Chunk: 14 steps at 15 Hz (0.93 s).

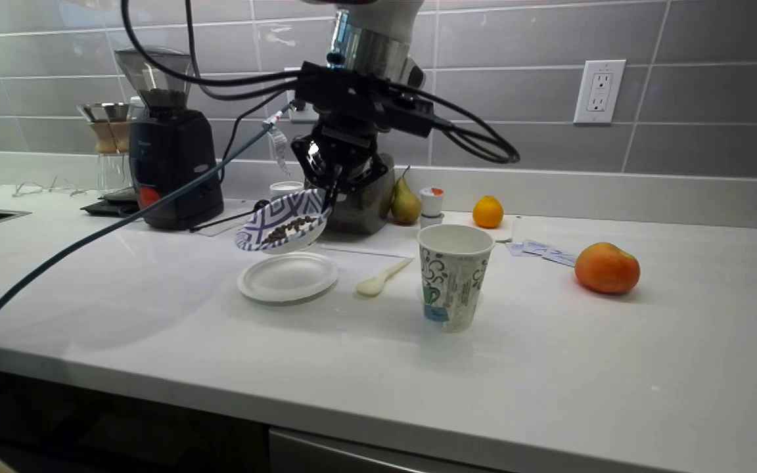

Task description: Pour the contents on the plate onto the other plate

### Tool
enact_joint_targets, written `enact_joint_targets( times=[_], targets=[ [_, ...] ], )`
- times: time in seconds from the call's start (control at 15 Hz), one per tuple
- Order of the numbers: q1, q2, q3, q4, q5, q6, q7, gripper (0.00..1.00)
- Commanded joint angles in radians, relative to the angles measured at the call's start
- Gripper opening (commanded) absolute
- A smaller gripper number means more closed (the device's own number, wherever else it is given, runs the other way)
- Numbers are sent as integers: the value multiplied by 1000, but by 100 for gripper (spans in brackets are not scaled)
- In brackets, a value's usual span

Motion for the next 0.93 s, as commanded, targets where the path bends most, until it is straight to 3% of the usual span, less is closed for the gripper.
enact_joint_targets(
  times=[0.0, 0.53, 0.67, 0.73, 0.87],
  targets=[
    [41, -83, -2, -80, -108, 97, 91, 1],
    [93, -154, 29, -182, -383, 347, 344, 1],
    [105, -164, 27, -198, -397, 374, 394, 1],
    [117, -122, 4, -157, -369, 342, 345, 3],
    [125, -131, 5, -168, -375, 352, 367, 3]
  ],
)
